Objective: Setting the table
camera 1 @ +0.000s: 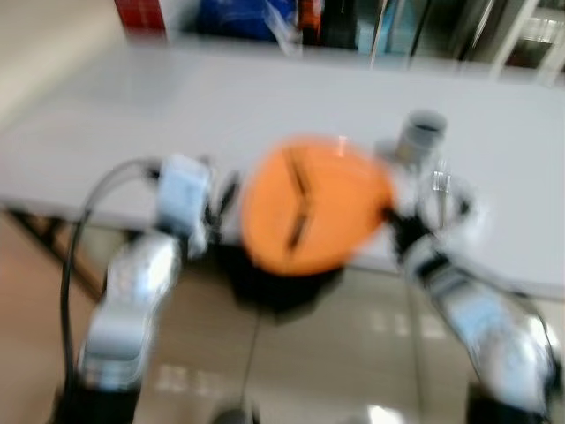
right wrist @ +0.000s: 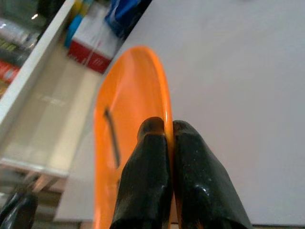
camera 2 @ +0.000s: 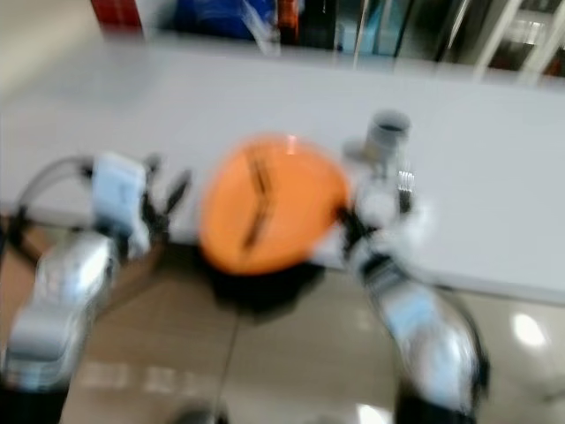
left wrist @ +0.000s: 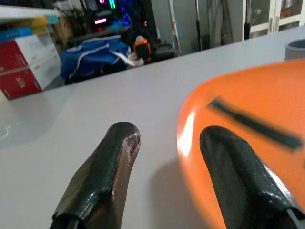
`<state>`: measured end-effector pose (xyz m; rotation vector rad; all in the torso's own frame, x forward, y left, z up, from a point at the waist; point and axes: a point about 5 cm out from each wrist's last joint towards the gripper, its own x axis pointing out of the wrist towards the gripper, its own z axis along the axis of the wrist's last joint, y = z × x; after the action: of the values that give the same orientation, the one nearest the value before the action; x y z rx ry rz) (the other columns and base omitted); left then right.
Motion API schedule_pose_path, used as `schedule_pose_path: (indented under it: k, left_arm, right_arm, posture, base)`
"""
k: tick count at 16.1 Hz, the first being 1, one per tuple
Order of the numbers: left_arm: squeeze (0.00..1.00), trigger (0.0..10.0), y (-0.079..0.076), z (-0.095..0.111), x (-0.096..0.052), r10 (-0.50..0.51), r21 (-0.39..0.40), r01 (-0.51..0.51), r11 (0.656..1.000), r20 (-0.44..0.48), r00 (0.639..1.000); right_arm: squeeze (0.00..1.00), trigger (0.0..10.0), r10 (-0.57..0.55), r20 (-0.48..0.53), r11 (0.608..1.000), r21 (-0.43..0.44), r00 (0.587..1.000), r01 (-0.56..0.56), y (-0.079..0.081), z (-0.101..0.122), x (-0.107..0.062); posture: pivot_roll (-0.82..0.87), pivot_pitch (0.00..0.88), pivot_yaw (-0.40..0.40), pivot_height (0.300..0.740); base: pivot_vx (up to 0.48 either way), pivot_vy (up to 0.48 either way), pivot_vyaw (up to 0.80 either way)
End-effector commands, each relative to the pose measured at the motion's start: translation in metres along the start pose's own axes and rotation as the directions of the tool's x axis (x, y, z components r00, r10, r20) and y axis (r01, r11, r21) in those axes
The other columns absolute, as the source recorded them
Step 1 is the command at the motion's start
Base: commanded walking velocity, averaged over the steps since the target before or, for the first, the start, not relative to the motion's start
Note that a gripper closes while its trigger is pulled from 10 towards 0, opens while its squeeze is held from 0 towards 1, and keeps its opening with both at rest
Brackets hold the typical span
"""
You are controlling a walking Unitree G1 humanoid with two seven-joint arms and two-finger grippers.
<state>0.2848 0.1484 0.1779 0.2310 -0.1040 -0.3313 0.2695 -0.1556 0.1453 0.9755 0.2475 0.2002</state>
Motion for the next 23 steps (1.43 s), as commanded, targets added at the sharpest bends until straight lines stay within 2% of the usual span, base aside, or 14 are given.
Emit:
schedule_pose_path:
  k: [1, 5, 8, 11, 14, 17, 22, 23]
  left_arm:
    - [0.00, 10.0, -0.009, 0.007, 0.004, -0.040, -0.005, 0.040, 0.999, 0.025, 0.999]
    - [0.00, 10.0, -0.012, 0.009, 0.003, -0.055, -0.010, 0.055, 0.998, 0.029, 0.998]
    - [0.00, 10.0, -0.012, 0.006, 0.003, -0.058, -0.008, 0.058, 0.998, 0.017, 0.998]
    - [0.00, 10.0, -0.017, 0.010, 0.004, -0.086, -0.009, 0.087, 0.996, 0.025, 0.996]
    - [0.00, 10.0, -0.030, 0.002, -0.011, -0.272, -0.003, 0.272, 0.962, -0.004, 0.962]
    - [0.00, 10.0, -0.041, 0.000, -0.017, -0.372, -0.034, 0.371, 0.928, -0.017, 0.928]
    - [0.00, 10.0, -0.047, -0.001, -0.021, -0.410, -0.048, 0.409, 0.911, -0.018, 0.912]
    - [0.00, 10.0, -0.048, 0.000, -0.021, -0.419, -0.055, 0.418, 0.907, -0.009, 0.908]
  right_arm:
    - [0.00, 10.0, 0.004, 0.057, 1.000, -0.010, 0.998, -0.004, 0.000, 0.015, -0.006]
    - [0.00, 10.0, -0.018, 0.102, 1.000, -0.003, 0.995, 0.018, -0.003, 0.025, -0.011]
    - [0.00, 10.0, -0.069, 0.116, 0.997, -0.016, 0.991, 0.072, -0.014, 0.029, -0.019]
    - [0.00, 10.0, -0.126, 0.155, 0.992, 0.004, 0.980, 0.127, -0.023, 0.037, -0.021]
    - [0.00, 10.0, -0.154, 0.163, 0.988, 0.010, 0.974, 0.155, -0.031, 0.040, -0.019]
    - [0.00, 10.0, -0.208, 0.202, 0.978, 0.059, 0.957, 0.200, -0.041, 0.044, -0.012]
    - [0.00, 10.0, -0.225, 0.219, 0.974, 0.088, 0.949, 0.210, -0.046, 0.048, -0.004]
    - [0.00, 10.0, -0.258, 0.213, 0.965, 0.090, 0.942, 0.244, -0.053, 0.048, -0.001]
  posture:
    - [0.05, 0.054, 0.011, 0.740]
    - [0.05, 0.057, 0.015, 0.740]
    - [0.04, 0.059, 0.020, 0.740]
    - [0.05, 0.069, 0.020, 0.740]
    - [0.05, 0.077, 0.020, 0.740]
    - [0.06, 0.078, 0.018, 0.740]
    - [0.06, 0.077, 0.019, 0.740]
    - [0.06, 0.076, 0.019, 0.740]
  base:
    - [0.330, 0.000, 0.00]
    - [0.331, 0.000, 0.00]
    - [0.310, 0.000, 0.00]
    - [0.000, 0.000, 0.00]
    - [0.000, 0.000, 0.00]
    - [0.000, 0.000, 0.00]
    - [0.000, 0.000, 0.00]
    - [0.000, 0.000, 0.00]
